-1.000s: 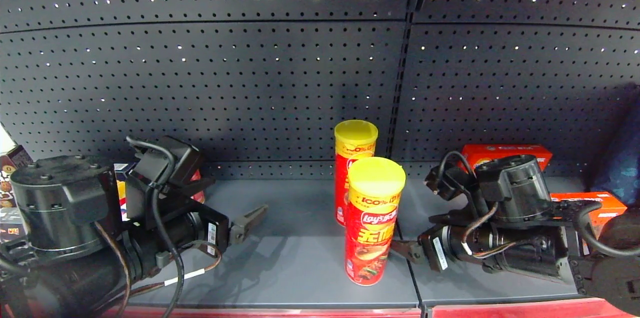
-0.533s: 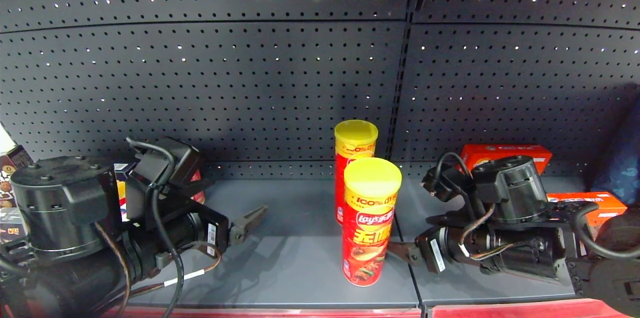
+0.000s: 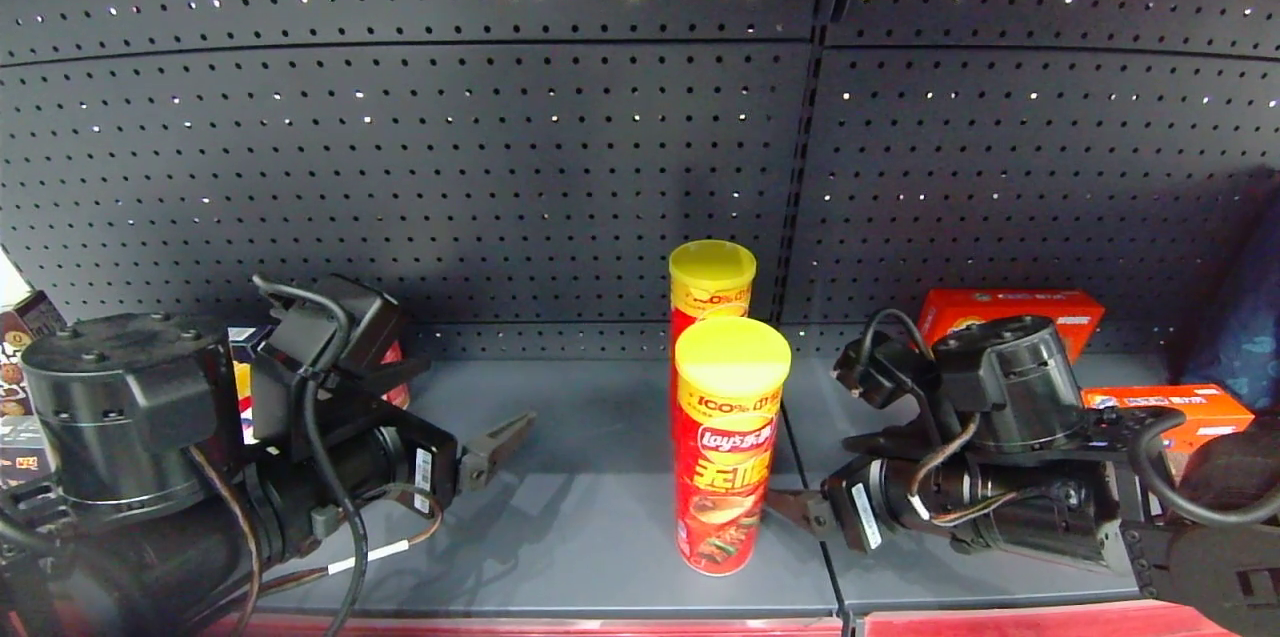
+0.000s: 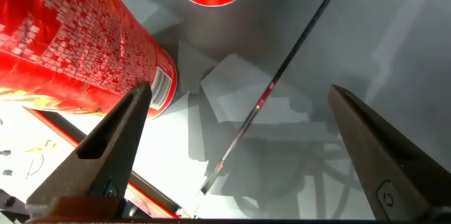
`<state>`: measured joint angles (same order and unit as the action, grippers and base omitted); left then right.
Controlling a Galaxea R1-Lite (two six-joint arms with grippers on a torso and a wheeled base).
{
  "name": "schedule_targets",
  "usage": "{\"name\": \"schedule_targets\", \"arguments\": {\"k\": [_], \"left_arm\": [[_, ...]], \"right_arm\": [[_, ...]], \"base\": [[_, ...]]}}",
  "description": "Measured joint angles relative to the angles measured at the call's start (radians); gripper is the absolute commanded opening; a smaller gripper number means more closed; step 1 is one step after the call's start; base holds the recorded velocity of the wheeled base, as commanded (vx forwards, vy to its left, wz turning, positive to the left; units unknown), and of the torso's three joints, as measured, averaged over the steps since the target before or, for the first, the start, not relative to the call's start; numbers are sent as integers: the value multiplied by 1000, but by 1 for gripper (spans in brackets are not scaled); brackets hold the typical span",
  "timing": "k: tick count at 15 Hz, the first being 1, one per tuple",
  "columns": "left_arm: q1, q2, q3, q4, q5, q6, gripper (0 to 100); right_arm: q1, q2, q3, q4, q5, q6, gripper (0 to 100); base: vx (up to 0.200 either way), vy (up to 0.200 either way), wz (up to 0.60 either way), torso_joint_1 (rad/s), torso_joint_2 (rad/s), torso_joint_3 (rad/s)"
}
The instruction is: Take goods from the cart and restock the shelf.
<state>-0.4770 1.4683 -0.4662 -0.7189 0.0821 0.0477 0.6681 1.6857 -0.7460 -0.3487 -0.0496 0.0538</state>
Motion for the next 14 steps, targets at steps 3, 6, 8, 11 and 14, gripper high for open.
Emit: {"name": "schedule_targets", "arguments": {"k": [3, 6, 8, 11, 14], "left_arm": [[0, 0, 6, 0, 0, 0, 100], [0, 0, 16, -1, 0, 1, 100], [0, 0, 17, -1, -1, 3, 100], [0, 0, 14, -3, -1, 4, 100], [0, -3, 14, -2, 0, 2, 100]], "right_arm": [[4, 9, -4, -2, 1, 0, 100], [5, 11, -1, -2, -1, 1, 100], [0, 3, 9, -2, -3, 3, 100], [-35, -44, 46, -1, 9, 1, 100], [-65, -87, 66, -5, 17, 1, 100]], "base": [[0, 0, 0, 0, 0, 0], [0, 0, 0, 0, 0, 0], [0, 0, 0, 0, 0, 0], [0, 0, 0, 0, 0, 0], [0, 0, 0, 0, 0, 0]]}}
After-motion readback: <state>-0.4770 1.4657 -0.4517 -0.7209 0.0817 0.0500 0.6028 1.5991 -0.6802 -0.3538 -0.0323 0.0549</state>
